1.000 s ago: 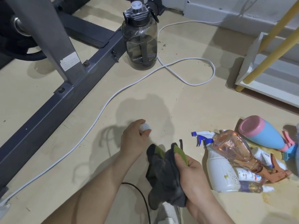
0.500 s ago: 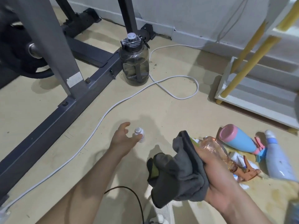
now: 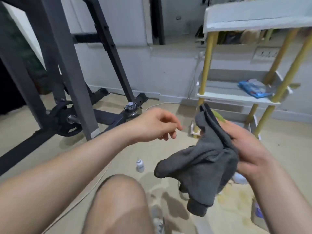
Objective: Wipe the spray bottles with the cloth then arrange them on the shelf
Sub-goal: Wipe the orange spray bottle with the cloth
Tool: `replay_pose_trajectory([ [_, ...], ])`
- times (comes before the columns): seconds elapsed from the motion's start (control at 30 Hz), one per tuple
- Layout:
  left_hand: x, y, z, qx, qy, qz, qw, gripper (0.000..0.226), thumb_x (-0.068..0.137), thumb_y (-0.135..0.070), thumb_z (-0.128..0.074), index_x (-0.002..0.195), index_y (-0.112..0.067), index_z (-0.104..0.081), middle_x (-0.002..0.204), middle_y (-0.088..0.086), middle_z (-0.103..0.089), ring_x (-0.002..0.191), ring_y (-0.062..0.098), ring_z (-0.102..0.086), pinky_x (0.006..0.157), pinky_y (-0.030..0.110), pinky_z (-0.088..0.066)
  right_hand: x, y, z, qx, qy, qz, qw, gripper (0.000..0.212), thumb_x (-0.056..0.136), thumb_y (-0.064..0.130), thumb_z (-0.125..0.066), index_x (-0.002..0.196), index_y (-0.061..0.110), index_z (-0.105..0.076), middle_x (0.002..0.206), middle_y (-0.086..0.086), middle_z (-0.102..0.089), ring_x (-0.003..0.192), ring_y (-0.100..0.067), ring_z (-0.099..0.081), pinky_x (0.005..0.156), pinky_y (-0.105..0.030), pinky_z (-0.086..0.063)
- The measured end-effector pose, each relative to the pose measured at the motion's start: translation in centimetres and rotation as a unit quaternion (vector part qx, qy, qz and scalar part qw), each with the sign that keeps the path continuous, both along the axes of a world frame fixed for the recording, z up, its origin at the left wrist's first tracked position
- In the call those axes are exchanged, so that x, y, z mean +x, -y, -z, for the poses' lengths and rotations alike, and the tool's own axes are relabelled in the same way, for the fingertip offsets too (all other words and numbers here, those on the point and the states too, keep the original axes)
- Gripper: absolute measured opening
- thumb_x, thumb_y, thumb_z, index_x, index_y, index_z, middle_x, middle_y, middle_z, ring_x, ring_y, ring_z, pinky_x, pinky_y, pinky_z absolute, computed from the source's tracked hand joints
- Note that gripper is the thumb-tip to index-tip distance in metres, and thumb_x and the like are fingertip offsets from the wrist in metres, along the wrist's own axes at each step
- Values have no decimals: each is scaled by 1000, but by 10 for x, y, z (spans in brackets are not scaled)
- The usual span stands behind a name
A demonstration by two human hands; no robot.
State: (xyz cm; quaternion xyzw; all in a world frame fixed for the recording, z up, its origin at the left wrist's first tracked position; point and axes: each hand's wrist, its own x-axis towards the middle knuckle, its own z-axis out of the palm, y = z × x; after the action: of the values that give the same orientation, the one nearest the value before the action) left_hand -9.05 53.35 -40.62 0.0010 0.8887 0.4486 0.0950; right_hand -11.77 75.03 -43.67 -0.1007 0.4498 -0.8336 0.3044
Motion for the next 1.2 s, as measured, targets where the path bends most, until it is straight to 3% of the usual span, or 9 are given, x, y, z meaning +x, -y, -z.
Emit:
replay_pose_trajectory([
  [0.13, 2, -63, 14, -165, 5, 121, 979, 21, 94, -14, -52, 96, -23, -71, 86, -4, -72, 73, 10, -61, 74, 29, -52, 16, -41, 27, 43, 30, 75, 996, 15, 95, 17, -58, 99, 8, -69, 80, -11, -70, 66, -20, -67, 60, -31, -58],
  [0.27, -7, -85, 87, -318, -15, 209, 925, 27, 92, -13, -52, 111, -19, -70, 105, 0, -71, 94, 19, -61, 69, 21, -36, 21, -62, 104, 127, 131, 126, 975, 13, 95, 10, -58, 105, 4, -63, 81, -14, -72, 65, -24, -70, 62, -33, -58],
  [0.4, -32, -73, 191, -391, 36, 267, 880, 34, 91, -16, -51, 123, -19, -63, 126, 6, -61, 116, 28, -56, 92, 34, -47, 22, -69, 189, 198, 212, 187, 939, 19, 92, 2, -61, 111, 3, -65, 83, -13, -72, 65, -23, -68, 63, -32, -55],
  [0.63, -82, -61, 326, -394, 10, 282, 875, 27, 93, -19, -52, 119, -19, -59, 126, 0, -52, 121, 22, -47, 83, 39, -51, -15, -65, 287, 231, 307, 250, 889, 10, 95, 10, -61, 105, 6, -63, 79, -17, -68, 64, -26, -64, 58, -32, -52],
  [0.73, -106, -74, 371, -361, -66, 223, 903, 47, 78, -13, -65, 124, -22, -62, 131, 0, -57, 118, 26, -56, 81, 35, -53, -31, -61, 317, 243, 336, 265, 871, 13, 98, 14, -58, 107, 5, -62, 85, -20, -68, 73, -31, -64, 66, -38, -51],
  [0.8, -123, -88, 395, -368, -115, 219, 897, 45, 71, -14, -69, 114, -21, -66, 122, 0, -63, 110, 25, -60, 81, 37, -52, -36, -64, 333, 243, 360, 282, 855, 17, 100, 17, -53, 110, 5, -61, 87, -19, -68, 74, -31, -63, 67, -39, -50],
  [1.03, -164, -129, 434, -493, -102, 261, 824, 55, 71, -19, -74, 124, -11, -62, 111, 7, -68, 115, 29, -58, 112, 57, -24, -48, -76, 364, 195, 422, 305, 831, 33, 101, 33, -50, 123, 9, -61, 118, -29, -65, 98, -38, -65, 96, -56, -46],
  [1.13, -171, -121, 438, -490, -107, 253, 827, 46, 89, -13, -52, 135, -13, -53, 112, 6, -68, 120, 30, -54, 119, 57, -7, -52, -83, 368, 187, 422, 298, 836, 31, 101, 33, -51, 123, 14, -63, 115, -25, -69, 108, -43, -65, 98, -56, -47],
  [1.2, -174, -115, 431, -469, -150, 254, 832, 40, 87, -14, -57, 127, -15, -59, 104, 2, -70, 112, 27, -59, 119, 55, -9, -53, -85, 367, 184, 423, 293, 837, 32, 100, 35, -52, 124, 17, -64, 111, -20, -71, 102, -39, -68, 93, -51, -52],
])
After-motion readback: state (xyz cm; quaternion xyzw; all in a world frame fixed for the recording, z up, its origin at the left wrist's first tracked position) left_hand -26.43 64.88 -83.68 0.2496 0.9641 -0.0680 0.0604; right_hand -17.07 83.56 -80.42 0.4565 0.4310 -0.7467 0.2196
